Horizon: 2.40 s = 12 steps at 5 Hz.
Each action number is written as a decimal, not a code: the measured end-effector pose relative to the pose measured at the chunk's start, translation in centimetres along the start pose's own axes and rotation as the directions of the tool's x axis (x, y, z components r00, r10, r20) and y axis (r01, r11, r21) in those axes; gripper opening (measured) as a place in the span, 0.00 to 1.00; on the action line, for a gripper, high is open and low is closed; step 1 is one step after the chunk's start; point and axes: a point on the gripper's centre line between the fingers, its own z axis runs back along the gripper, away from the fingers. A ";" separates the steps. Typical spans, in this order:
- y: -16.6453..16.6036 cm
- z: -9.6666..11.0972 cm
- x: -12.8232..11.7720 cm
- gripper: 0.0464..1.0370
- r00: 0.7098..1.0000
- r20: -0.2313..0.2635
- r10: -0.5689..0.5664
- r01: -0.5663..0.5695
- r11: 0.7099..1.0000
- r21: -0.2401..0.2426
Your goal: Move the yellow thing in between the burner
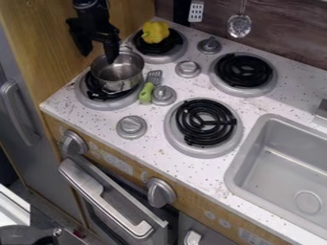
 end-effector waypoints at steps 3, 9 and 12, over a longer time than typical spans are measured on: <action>-1.3 -1.2 1.4 0.96 0.999 -0.002 -0.032 0.032 0.999 -0.021; -4.0 -3.9 7.6 0.96 0.953 0.303 0.017 -0.043 0.996 0.081; -3.3 -4.3 10.3 0.96 0.932 0.360 0.033 -0.074 0.992 0.101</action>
